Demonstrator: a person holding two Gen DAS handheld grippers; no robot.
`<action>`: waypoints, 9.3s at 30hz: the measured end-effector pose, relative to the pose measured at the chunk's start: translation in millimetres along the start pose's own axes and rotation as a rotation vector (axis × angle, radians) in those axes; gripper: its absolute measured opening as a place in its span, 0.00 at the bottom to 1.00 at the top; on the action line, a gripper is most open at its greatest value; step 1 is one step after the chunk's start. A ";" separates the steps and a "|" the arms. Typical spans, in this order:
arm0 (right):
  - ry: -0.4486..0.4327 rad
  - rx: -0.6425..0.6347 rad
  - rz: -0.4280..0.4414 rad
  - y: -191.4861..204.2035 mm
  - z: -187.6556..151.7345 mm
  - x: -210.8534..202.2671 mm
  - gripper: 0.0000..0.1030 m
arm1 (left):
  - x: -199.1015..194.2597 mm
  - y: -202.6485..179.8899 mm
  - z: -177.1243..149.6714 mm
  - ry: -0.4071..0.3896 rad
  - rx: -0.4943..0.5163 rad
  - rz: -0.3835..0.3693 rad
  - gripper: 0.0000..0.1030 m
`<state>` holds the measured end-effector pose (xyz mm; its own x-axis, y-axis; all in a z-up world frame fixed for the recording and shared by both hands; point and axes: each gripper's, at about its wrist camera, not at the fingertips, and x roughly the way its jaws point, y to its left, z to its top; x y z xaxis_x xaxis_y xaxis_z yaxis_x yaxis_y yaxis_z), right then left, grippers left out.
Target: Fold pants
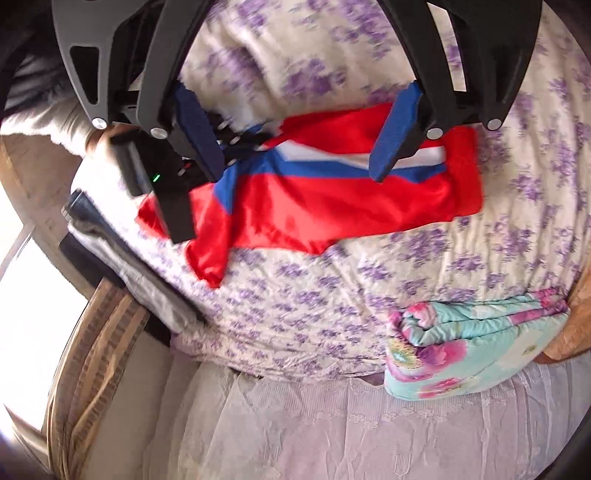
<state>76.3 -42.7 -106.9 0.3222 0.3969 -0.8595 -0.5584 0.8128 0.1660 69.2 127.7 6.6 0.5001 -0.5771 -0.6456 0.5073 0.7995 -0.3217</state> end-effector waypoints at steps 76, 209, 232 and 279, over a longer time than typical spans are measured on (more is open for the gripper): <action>-0.332 1.075 -0.203 -262.4 -227.7 -159.5 0.04 | 141.6 -32.7 -47.0 0.355 -0.099 0.150 0.01; -0.349 1.127 -0.188 -218.4 -213.9 -187.8 0.77 | 247.4 -8.0 47.5 0.359 -0.057 0.211 0.16; -0.416 1.235 -0.126 -279.7 -226.8 -139.9 0.20 | 246.9 -7.5 46.4 0.357 -0.046 0.176 0.18; -0.375 1.065 -0.115 -283.1 -222.0 -141.0 0.23 | 261.3 -211.3 -23.1 0.429 0.084 -0.031 0.20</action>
<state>19.3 -423.4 -140.0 0.6384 0.2533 -0.7268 0.3657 0.7311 0.5760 76.5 -188.2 -110.1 0.1557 -0.4655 -0.8713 0.5815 0.7562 -0.3001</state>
